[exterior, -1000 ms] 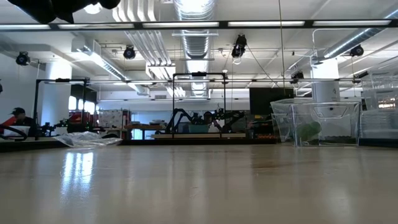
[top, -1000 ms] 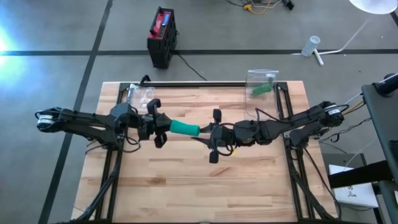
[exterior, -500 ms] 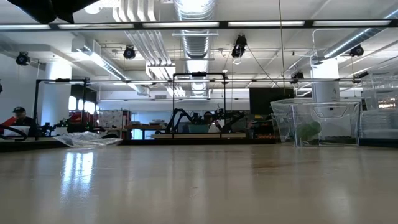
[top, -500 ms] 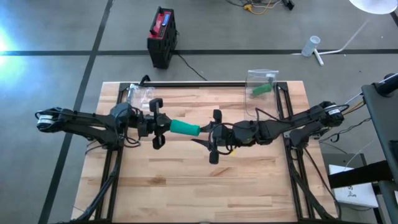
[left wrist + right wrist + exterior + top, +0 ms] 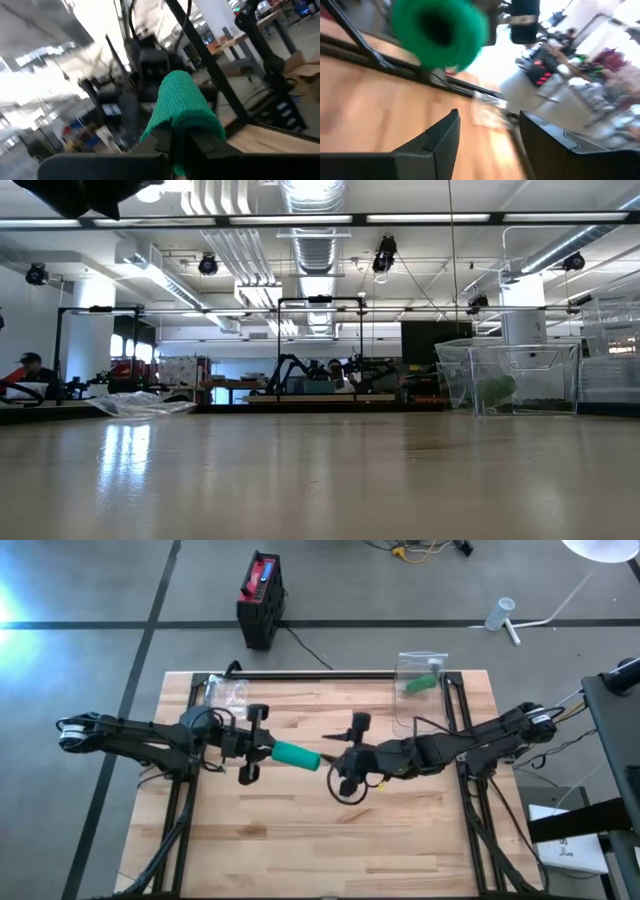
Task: Roll bandage
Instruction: Roll the dark green bandage
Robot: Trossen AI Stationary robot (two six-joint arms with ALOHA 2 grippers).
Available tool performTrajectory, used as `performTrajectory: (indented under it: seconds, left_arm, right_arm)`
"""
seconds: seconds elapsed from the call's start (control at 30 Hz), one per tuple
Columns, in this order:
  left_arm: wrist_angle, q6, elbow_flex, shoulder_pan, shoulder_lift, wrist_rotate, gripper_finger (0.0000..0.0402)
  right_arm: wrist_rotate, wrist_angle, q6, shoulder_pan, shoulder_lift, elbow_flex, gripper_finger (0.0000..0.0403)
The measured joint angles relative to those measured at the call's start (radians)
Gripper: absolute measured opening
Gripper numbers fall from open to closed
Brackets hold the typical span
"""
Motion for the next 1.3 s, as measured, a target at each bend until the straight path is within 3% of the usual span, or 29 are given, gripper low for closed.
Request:
performTrajectory:
  seconds: [0.13, 0.3, 0.5, 0.7, 0.97, 1.1, 1.3]
  left_arm:
    - [-0.105, -0.054, 0.000, 0.000, -0.003, -0.003, 0.0009]
    - [-0.177, -0.104, 0.000, 0.000, -0.001, -0.054, 0.0009]
    - [-0.202, -0.178, 0.000, 0.000, 0.000, -0.065, 0.0009]
    - [-0.205, -0.281, 0.000, 0.000, 0.000, -0.065, 0.0009]
    - [-0.216, -0.443, 0.000, 0.000, 0.000, -0.072, 0.0009]
    - [-0.214, -0.521, 0.000, 0.000, 0.002, -0.137, 0.0009]
    - [-0.213, -0.537, 0.000, 0.000, 0.002, -0.138, 0.0009]
  right_arm:
    - [0.065, -0.029, -0.092, 0.045, -0.045, 0.000, 0.0196]
    - [-0.002, -0.014, -0.147, 0.083, -0.071, 0.007, 0.0204]
    - [-0.132, 0.054, -0.114, 0.055, -0.029, 0.014, 0.0245]
    - [-0.135, 0.092, -0.121, 0.018, 0.033, 0.013, 0.0269]
    - [-0.155, 0.122, -0.143, 0.014, 0.057, 0.013, 0.0256]
    - [-0.169, 0.126, -0.128, 0.000, 0.086, 0.013, 0.0250]
    - [-0.135, 0.154, -0.119, -0.026, 0.101, 0.013, 0.0238]
